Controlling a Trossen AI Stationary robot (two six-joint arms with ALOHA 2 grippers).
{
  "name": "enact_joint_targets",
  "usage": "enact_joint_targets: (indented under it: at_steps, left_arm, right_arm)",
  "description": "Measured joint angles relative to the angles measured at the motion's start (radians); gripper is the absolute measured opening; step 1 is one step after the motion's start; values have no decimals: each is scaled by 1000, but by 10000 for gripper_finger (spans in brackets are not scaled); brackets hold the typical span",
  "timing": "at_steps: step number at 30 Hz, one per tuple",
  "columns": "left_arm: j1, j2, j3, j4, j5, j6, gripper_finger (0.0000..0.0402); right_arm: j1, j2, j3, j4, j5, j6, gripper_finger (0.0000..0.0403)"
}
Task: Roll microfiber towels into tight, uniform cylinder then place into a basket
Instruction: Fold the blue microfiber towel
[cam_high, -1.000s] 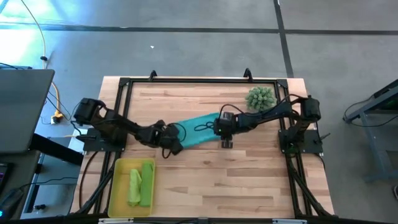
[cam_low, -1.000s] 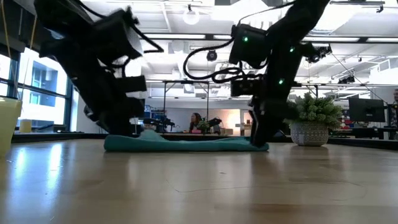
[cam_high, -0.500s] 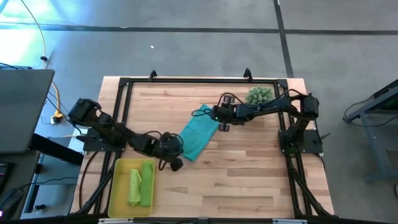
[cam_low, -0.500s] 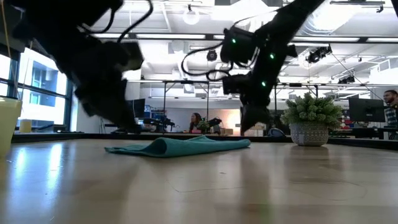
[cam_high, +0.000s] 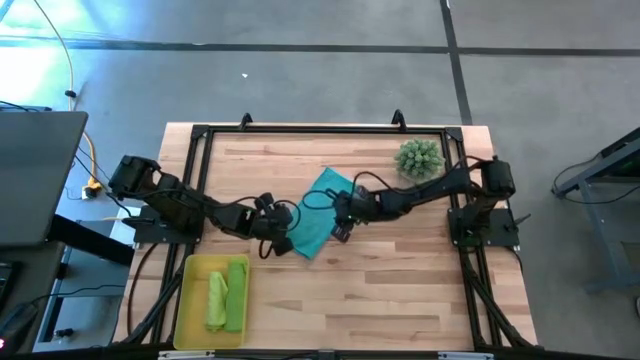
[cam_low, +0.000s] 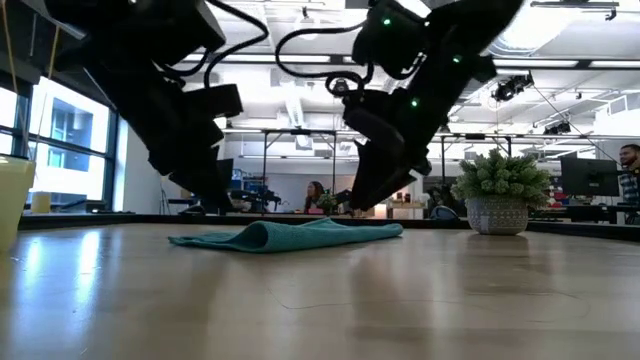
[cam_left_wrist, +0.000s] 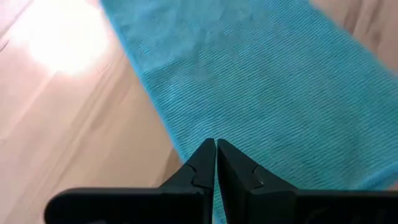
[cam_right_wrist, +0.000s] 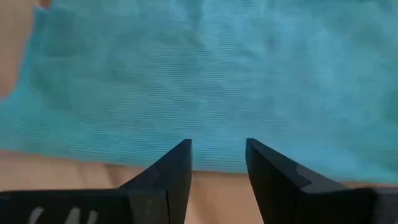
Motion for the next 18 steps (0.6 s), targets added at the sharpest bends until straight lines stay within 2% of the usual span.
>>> enact_joint_targets:
  at_steps: [4, 9, 18]
  left_arm:
    - [12, 0, -4, -24, 36, 0, 7]
    - [0, 0, -24, -20, 93, -20, 7]
    - [-40, 17, -48, 58, 111, -44, 7]
  right_arm:
    - [38, 0, -59, 103, 56, 63, 142]
    - [53, 0, -104, 109, 107, 107, 142]
    - [36, 0, -161, 121, 182, 68, 142]
